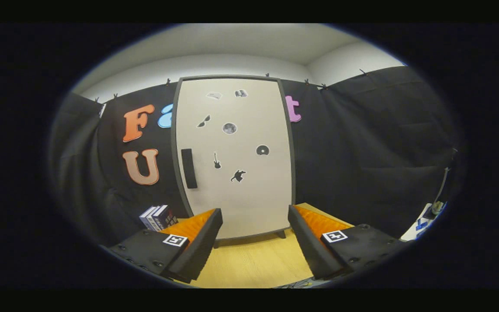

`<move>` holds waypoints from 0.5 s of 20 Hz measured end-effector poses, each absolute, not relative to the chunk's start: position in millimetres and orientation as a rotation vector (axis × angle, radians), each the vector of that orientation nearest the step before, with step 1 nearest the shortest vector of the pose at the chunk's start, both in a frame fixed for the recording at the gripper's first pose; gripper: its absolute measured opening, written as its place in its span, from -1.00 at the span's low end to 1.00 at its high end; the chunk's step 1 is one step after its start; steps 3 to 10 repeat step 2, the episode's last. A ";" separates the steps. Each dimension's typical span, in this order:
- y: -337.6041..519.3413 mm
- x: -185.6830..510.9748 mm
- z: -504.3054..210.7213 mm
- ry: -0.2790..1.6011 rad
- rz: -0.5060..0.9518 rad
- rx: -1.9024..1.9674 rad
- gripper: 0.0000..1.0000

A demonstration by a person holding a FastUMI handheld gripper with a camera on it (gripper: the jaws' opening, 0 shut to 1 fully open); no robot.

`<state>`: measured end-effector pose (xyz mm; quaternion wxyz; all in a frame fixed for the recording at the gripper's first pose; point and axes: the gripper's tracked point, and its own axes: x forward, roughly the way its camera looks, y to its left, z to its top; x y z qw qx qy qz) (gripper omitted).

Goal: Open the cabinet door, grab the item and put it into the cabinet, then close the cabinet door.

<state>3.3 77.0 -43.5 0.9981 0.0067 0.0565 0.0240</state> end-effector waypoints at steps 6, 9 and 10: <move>76.0 -1.2 -34.4 0.096 0.045 0.009 0.95; 76.0 -1.2 -34.4 0.096 0.045 0.009 0.95; 76.0 -1.2 -34.4 0.096 0.045 0.009 0.95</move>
